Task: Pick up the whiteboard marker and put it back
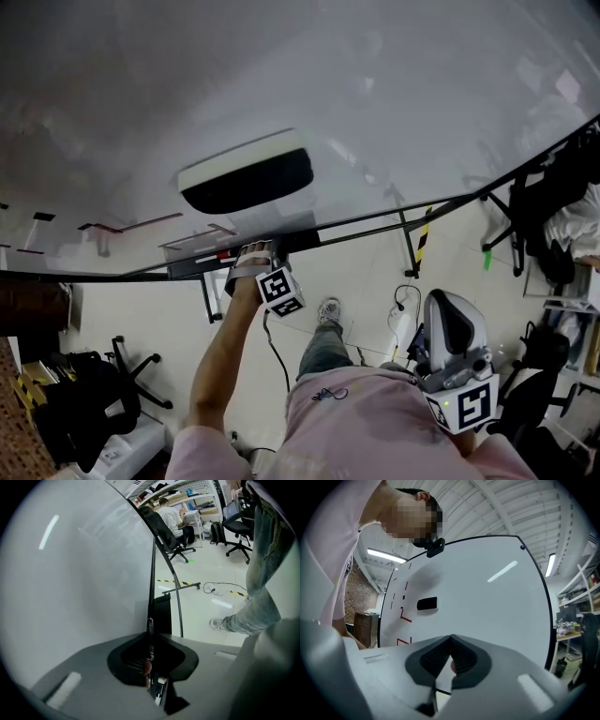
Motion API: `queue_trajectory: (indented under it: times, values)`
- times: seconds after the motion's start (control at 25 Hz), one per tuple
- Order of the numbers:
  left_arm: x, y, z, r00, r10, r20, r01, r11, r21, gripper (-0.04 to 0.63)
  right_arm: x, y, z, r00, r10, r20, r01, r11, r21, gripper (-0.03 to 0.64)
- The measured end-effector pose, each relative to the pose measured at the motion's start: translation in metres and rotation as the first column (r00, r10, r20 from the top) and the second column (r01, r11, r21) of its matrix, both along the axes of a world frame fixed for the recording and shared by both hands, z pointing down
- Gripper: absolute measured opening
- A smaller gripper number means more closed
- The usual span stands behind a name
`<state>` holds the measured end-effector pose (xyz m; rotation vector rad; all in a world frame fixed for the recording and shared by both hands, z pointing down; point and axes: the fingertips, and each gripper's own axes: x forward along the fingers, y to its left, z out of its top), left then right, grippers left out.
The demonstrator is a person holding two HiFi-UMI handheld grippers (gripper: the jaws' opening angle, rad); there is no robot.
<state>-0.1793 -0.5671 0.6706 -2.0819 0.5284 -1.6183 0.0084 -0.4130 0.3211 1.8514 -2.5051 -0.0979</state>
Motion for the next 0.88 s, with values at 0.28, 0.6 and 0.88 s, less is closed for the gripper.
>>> queue_trajectory:
  times: [0.28,0.6,0.88]
  values:
    - [0.022,0.04,-0.102,0.977,-0.012,-0.214,0.046,0.987,0.155,0.044,0.014,0.038,-0.012,1.0,0.005,0.019,-0.006,0.998,0.058,0.003]
    - [0.085,0.235,-0.315,0.749,0.121,-0.652,0.222,0.881,0.419,0.045,0.057,0.195,-0.025,0.998,0.001,0.056,-0.011,0.985,0.17,0.003]
    - [0.124,0.481,-0.393,0.439,0.277,-0.854,0.435,0.766,0.473,0.046,0.113,0.378,-0.02,0.993,-0.039,0.107,0.018,0.982,0.19,0.003]
